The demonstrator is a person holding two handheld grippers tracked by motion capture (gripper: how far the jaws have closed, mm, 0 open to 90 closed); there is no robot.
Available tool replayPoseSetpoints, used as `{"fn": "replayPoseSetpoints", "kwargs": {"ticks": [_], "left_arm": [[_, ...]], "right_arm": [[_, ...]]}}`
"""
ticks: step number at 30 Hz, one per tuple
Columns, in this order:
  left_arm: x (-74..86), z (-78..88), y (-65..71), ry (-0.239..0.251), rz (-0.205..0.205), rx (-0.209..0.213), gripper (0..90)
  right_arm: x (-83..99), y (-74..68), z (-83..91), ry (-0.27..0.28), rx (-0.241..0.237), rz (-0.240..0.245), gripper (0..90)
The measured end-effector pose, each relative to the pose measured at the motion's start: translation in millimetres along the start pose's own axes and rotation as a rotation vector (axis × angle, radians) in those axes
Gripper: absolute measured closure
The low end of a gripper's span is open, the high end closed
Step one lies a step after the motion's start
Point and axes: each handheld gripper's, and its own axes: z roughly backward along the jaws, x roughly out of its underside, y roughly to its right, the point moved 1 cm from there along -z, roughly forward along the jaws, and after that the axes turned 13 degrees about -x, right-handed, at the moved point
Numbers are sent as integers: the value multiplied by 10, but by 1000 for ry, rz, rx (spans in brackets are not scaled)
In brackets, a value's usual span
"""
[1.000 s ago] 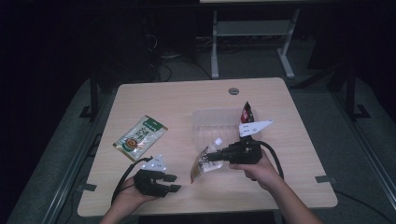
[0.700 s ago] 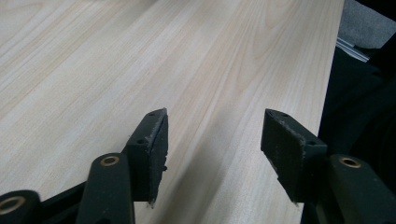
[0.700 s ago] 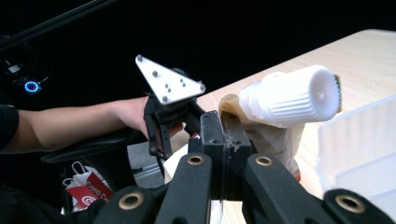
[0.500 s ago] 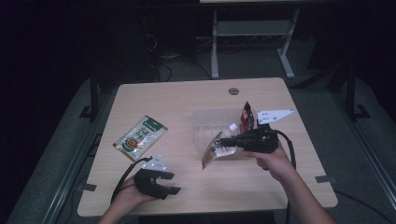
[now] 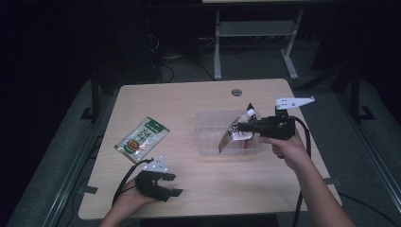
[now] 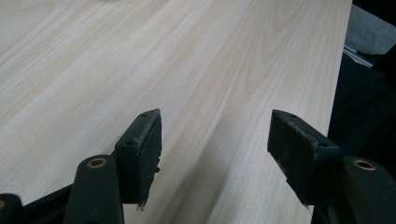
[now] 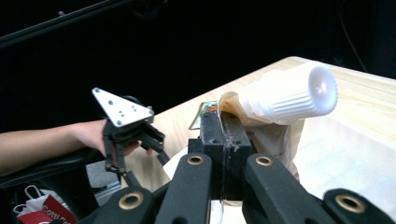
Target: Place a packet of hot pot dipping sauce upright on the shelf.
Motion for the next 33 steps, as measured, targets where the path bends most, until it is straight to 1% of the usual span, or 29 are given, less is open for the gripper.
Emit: {"fn": "replayPoseSetpoints", "kwargs": {"ticks": [1,2,5,9,12,14,15,16,19,23,26,33], "left_arm": [[0,0,0,0,0,0,347],[1,-2,-1,1,0,0,346],[3,-7,-5,-1,-2,0,346],[2,-11,-2,0,2,1,344],[3,-12,-2,-1,3,1,344],[3,-13,1,-3,6,2,344],[3,-13,1,-3,6,2,344],[4,-14,3,-3,6,2,344],[3,-13,3,-4,7,2,344],[5,-13,1,-4,8,2,344],[5,-14,1,-6,7,2,344],[3,-17,8,-6,7,3,344]], "right_arm": [[0,0,0,0,0,0,898],[-7,53,57,7,19,-12,898],[-13,103,113,8,38,-20,898],[-19,169,179,-4,67,-27,898],[-21,196,207,-3,75,-33,898],[-26,241,245,-8,94,-37,898],[-26,241,245,-8,94,-37,898],[-24,271,256,-12,107,-41,898],[-15,312,266,-20,124,-45,898],[-10,339,272,-21,132,-51,898],[-27,361,268,-56,158,-42,897],[-83,365,207,-83,157,-25,897]]}}
